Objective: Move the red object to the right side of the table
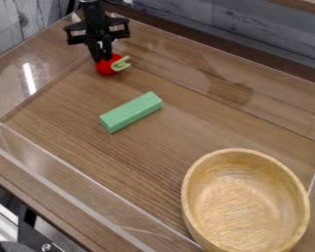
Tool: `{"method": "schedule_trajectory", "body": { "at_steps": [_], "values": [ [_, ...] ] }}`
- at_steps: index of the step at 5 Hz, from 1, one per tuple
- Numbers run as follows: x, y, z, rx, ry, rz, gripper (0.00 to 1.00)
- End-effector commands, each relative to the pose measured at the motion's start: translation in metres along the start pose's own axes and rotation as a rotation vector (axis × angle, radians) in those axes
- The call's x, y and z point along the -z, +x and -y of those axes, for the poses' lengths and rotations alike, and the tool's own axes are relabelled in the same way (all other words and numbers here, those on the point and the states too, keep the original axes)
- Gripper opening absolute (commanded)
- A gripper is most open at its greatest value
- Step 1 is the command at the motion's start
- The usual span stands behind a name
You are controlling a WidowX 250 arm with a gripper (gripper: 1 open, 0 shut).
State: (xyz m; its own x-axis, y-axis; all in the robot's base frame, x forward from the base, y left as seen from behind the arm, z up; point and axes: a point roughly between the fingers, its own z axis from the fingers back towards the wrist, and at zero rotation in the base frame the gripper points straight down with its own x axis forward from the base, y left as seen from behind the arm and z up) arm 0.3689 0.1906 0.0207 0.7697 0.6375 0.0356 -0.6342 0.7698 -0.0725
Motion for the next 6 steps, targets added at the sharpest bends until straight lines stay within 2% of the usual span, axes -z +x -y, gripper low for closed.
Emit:
{"method": "schedule_trajectory", "body": {
  "at_steps": [1,6],
  "values": [
    [0.0171,-0.0015,-0.0091,-0.015,0.019,0.004,0.00],
    [0.0144,0.0036,-0.0109,-0.009,0.059,0.015,0.00]
  ]
}}
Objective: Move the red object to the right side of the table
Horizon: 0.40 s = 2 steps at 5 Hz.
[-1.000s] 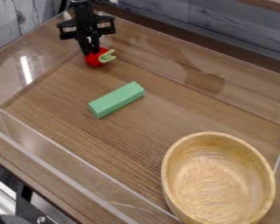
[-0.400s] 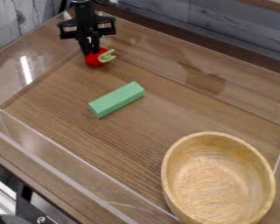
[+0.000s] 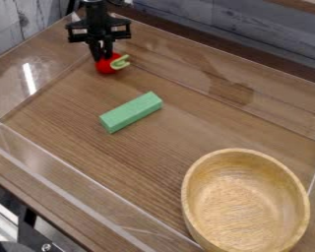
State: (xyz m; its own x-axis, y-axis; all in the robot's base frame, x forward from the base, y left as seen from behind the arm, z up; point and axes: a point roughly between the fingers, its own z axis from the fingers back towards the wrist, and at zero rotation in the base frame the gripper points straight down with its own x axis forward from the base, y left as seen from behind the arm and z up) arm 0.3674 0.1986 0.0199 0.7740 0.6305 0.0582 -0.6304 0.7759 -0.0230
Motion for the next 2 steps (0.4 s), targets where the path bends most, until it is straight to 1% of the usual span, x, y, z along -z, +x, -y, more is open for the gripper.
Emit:
{"method": "schedule_trajectory", "body": {
  "at_steps": [1,2],
  "values": [
    [0.0148,-0.0007,-0.0035,-0.015,0.018,-0.006,0.00],
    [0.0156,-0.0001,-0.0036,-0.012,0.026,-0.004,0.00]
  ]
}}
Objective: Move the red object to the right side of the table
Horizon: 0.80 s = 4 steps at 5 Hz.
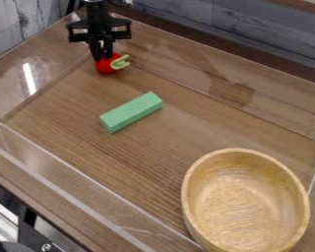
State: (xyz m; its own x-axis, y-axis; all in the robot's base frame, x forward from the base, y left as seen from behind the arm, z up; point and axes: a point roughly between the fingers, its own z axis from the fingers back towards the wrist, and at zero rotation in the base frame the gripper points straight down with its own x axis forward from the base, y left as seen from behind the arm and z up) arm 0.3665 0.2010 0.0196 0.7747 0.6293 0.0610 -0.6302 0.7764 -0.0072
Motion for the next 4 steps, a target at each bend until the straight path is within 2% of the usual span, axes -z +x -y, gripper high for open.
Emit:
{"method": "schedule_trajectory", "body": {
  "at_steps": [1,4],
  "values": [
    [0.016,0.000,-0.001,-0.011,0.019,-0.006,0.00],
    [-0.039,-0.009,0.015,0.044,-0.059,-0.046,0.00]
  ]
}}
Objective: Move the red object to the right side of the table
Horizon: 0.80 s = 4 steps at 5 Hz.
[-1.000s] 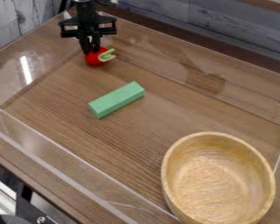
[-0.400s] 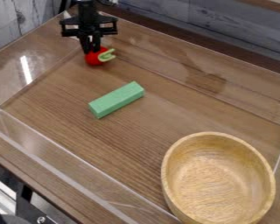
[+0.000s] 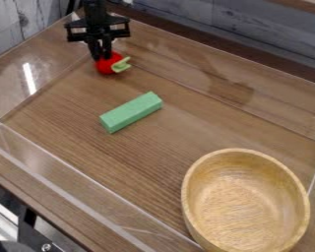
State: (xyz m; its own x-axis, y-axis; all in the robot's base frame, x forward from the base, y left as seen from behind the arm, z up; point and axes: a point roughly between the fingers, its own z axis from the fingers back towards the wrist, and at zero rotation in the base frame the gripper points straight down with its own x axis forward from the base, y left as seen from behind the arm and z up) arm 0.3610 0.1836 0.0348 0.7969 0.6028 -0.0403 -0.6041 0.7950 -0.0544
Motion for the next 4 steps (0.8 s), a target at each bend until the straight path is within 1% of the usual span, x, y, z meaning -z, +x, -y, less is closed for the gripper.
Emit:
{"method": "schedule_trajectory", "body": {
  "at_steps": [1,2,3,4],
  "values": [
    [-0.039,-0.001,0.011,0.029,-0.030,0.043,0.00],
    [-0.054,-0.004,0.015,0.043,-0.050,0.028,0.00],
    [-0.073,-0.009,0.022,0.065,-0.078,0.017,0.00],
    [-0.099,-0.018,0.031,0.095,-0.118,0.009,0.00]
  ]
}}
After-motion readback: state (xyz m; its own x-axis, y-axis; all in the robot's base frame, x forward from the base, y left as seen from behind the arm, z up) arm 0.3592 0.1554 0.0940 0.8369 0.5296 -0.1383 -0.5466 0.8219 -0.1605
